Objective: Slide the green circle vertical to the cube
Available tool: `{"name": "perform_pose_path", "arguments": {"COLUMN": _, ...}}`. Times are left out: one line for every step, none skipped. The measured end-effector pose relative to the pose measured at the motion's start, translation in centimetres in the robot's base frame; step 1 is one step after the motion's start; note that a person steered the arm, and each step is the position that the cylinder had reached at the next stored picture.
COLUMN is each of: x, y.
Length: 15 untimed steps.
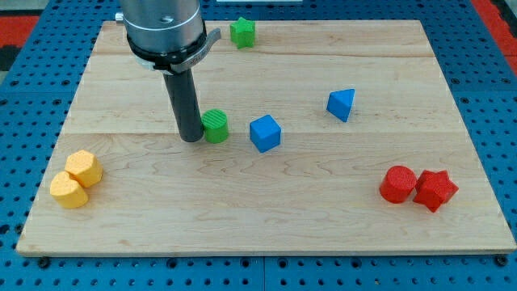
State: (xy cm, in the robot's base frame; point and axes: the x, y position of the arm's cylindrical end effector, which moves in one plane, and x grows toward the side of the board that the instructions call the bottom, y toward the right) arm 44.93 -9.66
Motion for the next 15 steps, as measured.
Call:
{"name": "perform_pose_path", "arguments": {"x": 2.9, "y": 0.9}}
{"name": "perform_pose_path", "arguments": {"x": 2.1, "y": 1.1}}
{"name": "perform_pose_path", "arguments": {"x": -2.7, "y": 1.2}}
{"name": "perform_pose_path", "arguments": {"x": -4.0, "y": 2.7}}
{"name": "perform_pose_path", "arguments": {"x": -0.9, "y": 3.3}}
{"name": "perform_pose_path", "arguments": {"x": -1.9, "y": 5.5}}
{"name": "perform_pose_path", "arguments": {"x": -6.4, "y": 4.9}}
{"name": "perform_pose_path", "arguments": {"x": -12.3, "y": 4.8}}
{"name": "perform_pose_path", "arguments": {"x": -14.6, "y": 6.8}}
{"name": "perform_pose_path", "arguments": {"x": -12.6, "y": 8.9}}
{"name": "perform_pose_path", "arguments": {"x": -11.7, "y": 10.2}}
{"name": "perform_pose_path", "arguments": {"x": -13.5, "y": 10.7}}
{"name": "perform_pose_path", "arguments": {"x": -15.3, "y": 10.6}}
{"name": "perform_pose_path", "arguments": {"x": -15.8, "y": 9.3}}
{"name": "perform_pose_path", "arguments": {"x": -15.8, "y": 7.5}}
